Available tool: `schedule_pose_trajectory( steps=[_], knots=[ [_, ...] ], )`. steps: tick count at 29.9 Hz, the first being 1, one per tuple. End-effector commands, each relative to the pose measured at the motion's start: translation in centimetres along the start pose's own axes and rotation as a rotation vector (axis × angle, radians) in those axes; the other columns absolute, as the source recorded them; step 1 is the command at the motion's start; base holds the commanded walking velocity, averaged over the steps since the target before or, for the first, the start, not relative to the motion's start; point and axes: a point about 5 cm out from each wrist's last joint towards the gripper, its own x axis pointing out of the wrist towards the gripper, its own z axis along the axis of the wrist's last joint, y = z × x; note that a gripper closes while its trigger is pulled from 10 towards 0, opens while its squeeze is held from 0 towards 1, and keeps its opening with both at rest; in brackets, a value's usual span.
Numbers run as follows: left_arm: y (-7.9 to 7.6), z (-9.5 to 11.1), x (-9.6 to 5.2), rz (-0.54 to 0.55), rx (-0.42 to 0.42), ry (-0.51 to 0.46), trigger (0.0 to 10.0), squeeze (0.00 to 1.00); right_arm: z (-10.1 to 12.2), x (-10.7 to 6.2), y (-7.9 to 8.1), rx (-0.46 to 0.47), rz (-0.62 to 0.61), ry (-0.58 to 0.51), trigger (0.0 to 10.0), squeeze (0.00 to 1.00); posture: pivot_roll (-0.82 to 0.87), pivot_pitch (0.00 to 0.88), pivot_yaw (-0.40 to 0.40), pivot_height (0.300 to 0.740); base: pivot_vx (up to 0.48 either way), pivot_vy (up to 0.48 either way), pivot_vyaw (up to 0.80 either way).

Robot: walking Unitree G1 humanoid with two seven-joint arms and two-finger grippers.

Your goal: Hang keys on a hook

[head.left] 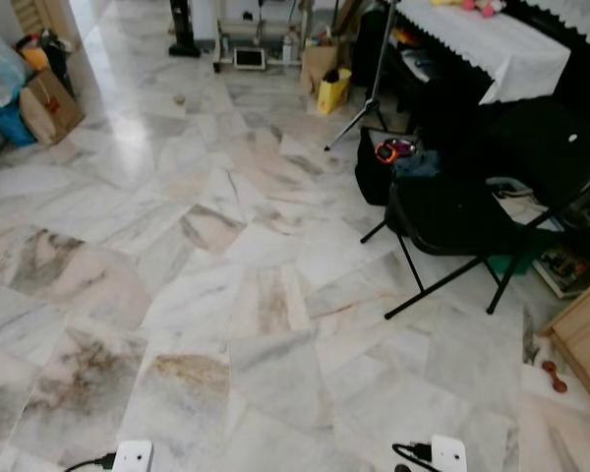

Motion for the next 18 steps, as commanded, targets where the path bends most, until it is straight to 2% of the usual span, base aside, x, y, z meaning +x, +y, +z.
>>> schedule_pose_trajectory(
  steps=[1,18],
  knots=[
    [-0.43,-0.35,0.03,-0.009,-0.043,0.014,10.0,0.0,-0.13,-0.07,-0.36,-0.005,-0.009,0.011,10.0,0.0,0.0,0.0,-0.06,0.74,0.0,0.0,-0.71],
    [-0.48,-0.33,0.05,-0.018,-0.029,0.019,10.0,0.0,-0.12,-0.06,-0.37,-0.011,-0.009,0.014,10.0,0.0,0.0,0.0,-0.057,0.74,0.0,0.0,-0.7]
  ],
)
